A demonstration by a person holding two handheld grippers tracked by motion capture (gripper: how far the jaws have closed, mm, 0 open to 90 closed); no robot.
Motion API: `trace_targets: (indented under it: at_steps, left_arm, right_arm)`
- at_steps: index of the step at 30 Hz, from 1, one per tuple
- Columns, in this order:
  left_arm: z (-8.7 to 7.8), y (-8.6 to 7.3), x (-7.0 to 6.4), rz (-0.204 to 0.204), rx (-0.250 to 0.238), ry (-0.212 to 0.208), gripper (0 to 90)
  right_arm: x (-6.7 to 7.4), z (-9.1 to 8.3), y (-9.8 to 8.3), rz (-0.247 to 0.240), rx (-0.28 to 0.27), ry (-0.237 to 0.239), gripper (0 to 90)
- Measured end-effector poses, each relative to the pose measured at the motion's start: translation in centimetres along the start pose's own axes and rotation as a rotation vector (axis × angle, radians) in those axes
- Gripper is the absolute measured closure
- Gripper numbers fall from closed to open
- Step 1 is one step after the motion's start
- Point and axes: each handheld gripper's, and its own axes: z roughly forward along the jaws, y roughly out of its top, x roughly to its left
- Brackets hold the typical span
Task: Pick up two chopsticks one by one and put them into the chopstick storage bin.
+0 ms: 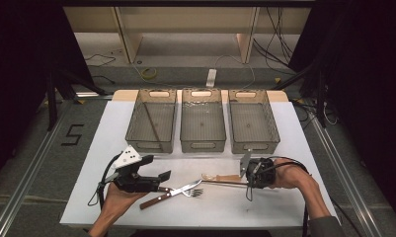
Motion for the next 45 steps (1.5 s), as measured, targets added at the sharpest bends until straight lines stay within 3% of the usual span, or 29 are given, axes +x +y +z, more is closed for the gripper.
trace_targets:
  at_steps: [5, 12, 13, 20, 27, 32, 36, 39, 42, 45]
  left_arm:
    - [0.0, 0.0, 0.0, 0.000, -0.001, -0.001, 15.2]
    - [0.0, 0.0, 0.0, -0.007, -0.005, -0.004, 15.2]
    - [0.0, 0.0, 0.0, -0.007, -0.004, -0.003, 15.2]
    - [0.3, 0.1, -0.2, -0.024, -0.006, -0.024, 15.2]
    - [1.1, 0.2, -0.8, -0.049, 0.000, -0.068, 15.2]
    - [2.5, 0.8, -1.5, -0.083, 0.004, -0.122, 15.3]
    - [3.3, 1.2, -2.0, -0.108, -0.001, -0.157, 15.6]
    - [3.7, 1.3, -1.9, -0.114, 0.009, -0.148, 16.2]
    - [4.0, 1.5, -1.6, -0.155, 0.001, -0.161, 16.7]
    - [4.3, 1.7, -1.4, -0.168, -0.009, -0.164, 17.0]
  right_arm:
    - [0.0, -0.6, -0.4, 0.019, -0.012, -0.008, 85.8]
    - [-0.2, -1.9, -1.0, 0.064, -0.100, -0.015, 85.9]
    - [-0.3, -2.0, -1.0, 0.051, -0.115, -0.024, 85.9]
    - [-0.5, -3.1, -0.6, 0.142, -0.231, -0.059, 85.8]
    - [-0.9, -3.8, 0.4, 0.284, -0.349, -0.044, 85.8]
    - [-0.8, -4.0, 1.3, 0.345, -0.414, -0.033, 85.7]
    - [-0.4, -4.0, 2.2, 0.352, -0.437, -0.031, 85.7]
    - [-0.2, -4.2, 2.8, 0.357, -0.467, -0.031, 85.7]
    - [0.2, -4.4, 3.4, 0.373, -0.497, -0.030, 85.7]
    - [0.4, -4.5, 4.0, 0.377, -0.526, -0.036, 85.7]
